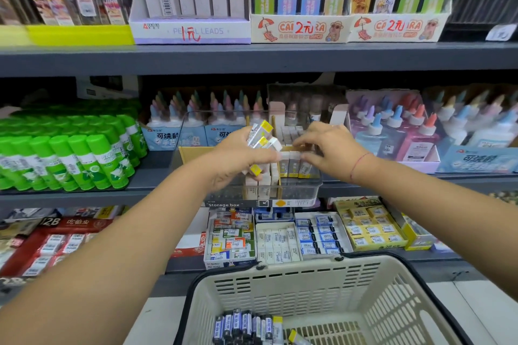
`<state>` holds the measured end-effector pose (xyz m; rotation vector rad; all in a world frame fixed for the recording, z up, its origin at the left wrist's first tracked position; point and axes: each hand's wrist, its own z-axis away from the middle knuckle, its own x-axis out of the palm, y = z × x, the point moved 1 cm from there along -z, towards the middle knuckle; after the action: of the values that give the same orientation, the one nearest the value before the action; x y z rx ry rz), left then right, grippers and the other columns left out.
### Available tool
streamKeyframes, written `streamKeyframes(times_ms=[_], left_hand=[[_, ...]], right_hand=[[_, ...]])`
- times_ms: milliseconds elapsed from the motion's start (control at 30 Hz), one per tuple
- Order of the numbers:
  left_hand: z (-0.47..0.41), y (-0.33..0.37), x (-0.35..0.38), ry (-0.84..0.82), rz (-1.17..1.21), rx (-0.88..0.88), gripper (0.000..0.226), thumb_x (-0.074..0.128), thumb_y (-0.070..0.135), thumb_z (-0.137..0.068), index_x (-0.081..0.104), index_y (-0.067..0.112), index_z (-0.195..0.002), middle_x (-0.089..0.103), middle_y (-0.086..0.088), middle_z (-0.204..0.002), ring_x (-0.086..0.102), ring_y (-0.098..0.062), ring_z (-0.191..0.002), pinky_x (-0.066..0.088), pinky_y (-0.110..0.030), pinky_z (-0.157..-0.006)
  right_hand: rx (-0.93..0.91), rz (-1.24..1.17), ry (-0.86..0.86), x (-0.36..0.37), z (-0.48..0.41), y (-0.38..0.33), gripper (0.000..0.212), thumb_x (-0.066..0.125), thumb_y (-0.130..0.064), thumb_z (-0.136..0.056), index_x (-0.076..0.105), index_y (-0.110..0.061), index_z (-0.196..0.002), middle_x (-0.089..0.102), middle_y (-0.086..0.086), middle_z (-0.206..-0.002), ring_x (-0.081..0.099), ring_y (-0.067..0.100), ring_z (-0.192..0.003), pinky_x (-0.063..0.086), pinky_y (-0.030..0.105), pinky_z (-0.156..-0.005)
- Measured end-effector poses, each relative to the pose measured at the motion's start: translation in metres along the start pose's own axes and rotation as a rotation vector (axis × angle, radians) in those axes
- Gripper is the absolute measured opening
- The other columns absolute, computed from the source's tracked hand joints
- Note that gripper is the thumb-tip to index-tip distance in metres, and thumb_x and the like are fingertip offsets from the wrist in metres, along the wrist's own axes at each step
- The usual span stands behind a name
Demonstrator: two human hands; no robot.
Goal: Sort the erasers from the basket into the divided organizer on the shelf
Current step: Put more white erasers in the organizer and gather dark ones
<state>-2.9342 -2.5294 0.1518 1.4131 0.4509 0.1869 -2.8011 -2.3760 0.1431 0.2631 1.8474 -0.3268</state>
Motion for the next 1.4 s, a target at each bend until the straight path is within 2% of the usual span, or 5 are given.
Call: streamKeyframes(times_ms=[167, 500, 833, 1133, 1400], left_hand=[[0.044, -0.001, 0.016, 0.129, 0.437, -0.077, 0.021, 0.073, 0.014, -0.078, 0.059, 0.015, -0.094, 0.061, 0.003, -0.063, 0.054, -0.009, -0.05, 0.044, -0.019, -0.044], [0.078, 0.0, 0.035, 0.188, 0.658, -0.21, 0.041, 0.074, 0.034, -0.06, 0.061, 0.012, -0.092, 0.06, -0.001, -0.06, 0.054, -0.01, -0.05, 0.046, -0.018, -0.041], [0.089, -0.015, 0.053, 0.236, 1.119, -0.473, 0.016, 0.074, 0.014, -0.08, 0.061, 0.004, -0.084, 0.059, -0.014, -0.083, 0.055, -0.018, -0.067, 0.053, -0.024, -0.049], [0.083, -0.021, 0.035, 0.18, 1.169, -0.432, 0.004, 0.055, 0.003, -0.088, 0.053, 0.0, -0.087, 0.056, -0.018, -0.084, 0.054, -0.023, -0.074, 0.055, -0.031, -0.06], [0.081, -0.024, 0.034, 0.143, 1.142, -0.393, 0.005, 0.059, 0.003, -0.087, 0.056, -0.001, -0.089, 0.06, -0.02, -0.082, 0.059, -0.025, -0.074, 0.057, -0.034, -0.061]], right_hand=[[0.095, -0.965, -0.135, -0.02, 0.022, -0.042, 0.022, 0.057, -0.027, -0.091, 0.066, -0.014, -0.107, 0.067, -0.004, -0.091, 0.061, 0.0, -0.076, 0.046, 0.011, -0.068], [0.122, -1.416, -0.259, -0.017, 0.027, -0.069, 0.022, 0.076, -0.008, -0.072, 0.064, -0.009, -0.09, 0.064, 0.007, -0.078, 0.061, 0.011, -0.069, 0.051, 0.018, -0.068], [0.437, -1.327, -0.102, -0.045, 0.02, -0.024, 0.014, 0.061, 0.005, -0.084, 0.066, -0.004, -0.094, 0.066, 0.005, -0.058, 0.062, 0.007, -0.05, 0.054, 0.015, -0.051], [0.142, -0.28, -0.108, -0.005, -0.014, -0.018, 0.011, 0.07, -0.016, -0.085, 0.069, -0.015, -0.096, 0.064, -0.004, -0.087, 0.056, -0.001, -0.065, 0.043, 0.013, -0.065], [0.085, -0.143, -0.033, 0.016, -0.019, -0.031, 0.004, 0.067, -0.015, -0.086, 0.063, -0.016, -0.086, 0.057, -0.002, -0.088, 0.051, 0.01, -0.078, 0.044, 0.022, -0.075]])
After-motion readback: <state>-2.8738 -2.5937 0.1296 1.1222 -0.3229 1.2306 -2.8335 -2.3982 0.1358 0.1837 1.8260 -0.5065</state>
